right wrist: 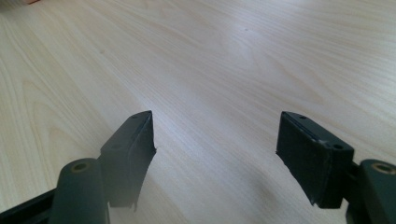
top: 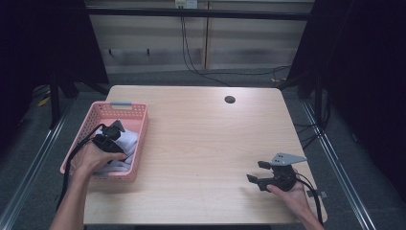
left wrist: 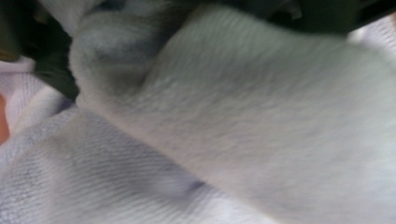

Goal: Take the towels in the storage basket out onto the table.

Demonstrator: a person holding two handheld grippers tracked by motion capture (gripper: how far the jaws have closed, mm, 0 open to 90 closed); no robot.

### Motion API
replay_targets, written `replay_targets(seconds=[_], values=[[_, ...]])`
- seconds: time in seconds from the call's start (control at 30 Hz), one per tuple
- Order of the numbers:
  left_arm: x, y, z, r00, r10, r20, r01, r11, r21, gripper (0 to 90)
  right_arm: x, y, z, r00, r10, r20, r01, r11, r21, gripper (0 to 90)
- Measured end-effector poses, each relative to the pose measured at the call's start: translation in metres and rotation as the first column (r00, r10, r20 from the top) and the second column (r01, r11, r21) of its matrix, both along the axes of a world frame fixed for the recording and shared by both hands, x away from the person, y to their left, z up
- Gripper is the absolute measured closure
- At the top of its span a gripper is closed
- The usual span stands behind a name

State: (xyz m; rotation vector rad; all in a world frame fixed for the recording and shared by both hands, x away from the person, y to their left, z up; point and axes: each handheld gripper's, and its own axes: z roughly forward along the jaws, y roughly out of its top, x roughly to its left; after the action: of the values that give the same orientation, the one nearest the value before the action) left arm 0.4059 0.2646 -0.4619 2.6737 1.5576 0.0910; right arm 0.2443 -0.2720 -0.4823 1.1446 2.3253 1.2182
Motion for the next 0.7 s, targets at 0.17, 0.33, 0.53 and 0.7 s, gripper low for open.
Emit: replay_targets(seconds=[0.17, 0.33, 0.53, 0.7], values=[[0.0019, -0.0040, 0.0018, 0.9999, -0.004, -0.010, 0.004, 0.9995, 0.031, 36.5, -0.0006, 0.0012, -0.0002, 0.9999, 0.011, 0.002, -0.011, 0.9999, -0.011, 27.7], [0.0055, -0.0019, 0.0036, 0.9999, 0.005, -0.014, -0.004, 0.9992, 0.039, 47.8, -0.0001, 0.0014, -0.0002, 0.9999, 0.013, 0.000, -0.013, 0.9998, -0.011, 27.7], [0.0029, -0.0012, 0.0053, 1.0000, -0.003, 0.002, 0.003, 0.9994, 0.035, 53.0, 0.0002, 0.0022, -0.0010, 0.9998, 0.019, -0.004, -0.019, 0.9997, -0.017, 27.6], [0.0017, 0.0058, 0.0078, 0.9995, 0.022, 0.022, -0.022, 0.9997, -0.013, 55.5, 0.0003, 0.0018, -0.0007, 0.9999, 0.011, -0.003, -0.012, 0.9998, -0.016, 27.5]])
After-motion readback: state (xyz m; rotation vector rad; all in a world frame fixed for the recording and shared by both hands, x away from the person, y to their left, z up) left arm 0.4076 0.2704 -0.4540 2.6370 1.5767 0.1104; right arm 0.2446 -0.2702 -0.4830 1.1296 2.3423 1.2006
